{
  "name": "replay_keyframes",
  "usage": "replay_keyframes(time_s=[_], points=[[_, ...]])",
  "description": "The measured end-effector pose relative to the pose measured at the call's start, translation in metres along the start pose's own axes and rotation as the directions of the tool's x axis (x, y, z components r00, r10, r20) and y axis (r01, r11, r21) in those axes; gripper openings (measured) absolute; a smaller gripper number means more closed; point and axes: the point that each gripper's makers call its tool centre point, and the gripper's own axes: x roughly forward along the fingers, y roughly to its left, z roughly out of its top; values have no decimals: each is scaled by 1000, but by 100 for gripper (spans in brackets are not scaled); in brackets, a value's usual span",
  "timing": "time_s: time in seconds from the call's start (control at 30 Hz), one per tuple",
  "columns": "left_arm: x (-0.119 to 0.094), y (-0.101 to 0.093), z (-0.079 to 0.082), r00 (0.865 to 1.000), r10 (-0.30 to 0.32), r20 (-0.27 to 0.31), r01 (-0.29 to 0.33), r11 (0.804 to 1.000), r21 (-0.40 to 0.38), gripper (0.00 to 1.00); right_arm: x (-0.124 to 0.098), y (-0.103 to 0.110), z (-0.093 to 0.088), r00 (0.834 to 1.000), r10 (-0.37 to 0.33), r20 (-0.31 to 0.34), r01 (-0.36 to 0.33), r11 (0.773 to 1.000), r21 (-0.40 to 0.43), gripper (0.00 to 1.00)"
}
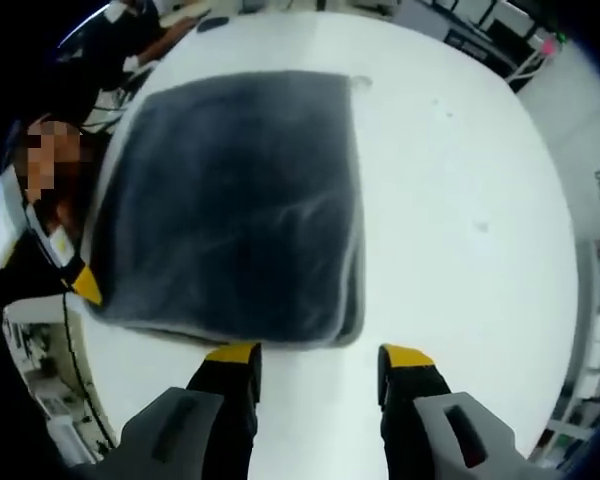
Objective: Open the folded towel by lifting each exposed corner and separating the folded layers until the towel lies flat within the target outline without major curled edges
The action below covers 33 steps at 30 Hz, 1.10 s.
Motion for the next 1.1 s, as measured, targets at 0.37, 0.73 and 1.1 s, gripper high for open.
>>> replay_keyframes(time_s=[0.37,0.73,1.1], points=[[2,0,-4,1000,-10,2,10,1000,-22,19,28,1,-7,998,41,-38,-40,999,20,37],[2,-3,-1,1000,-23,21,24,999,-40,11,41,8,0,996,76,-39,-73,995,71,29],[2,-5,-2,999,-28,16,29,998,-52,7,45,15,-5,993,115,-27,-110,983,150,26]])
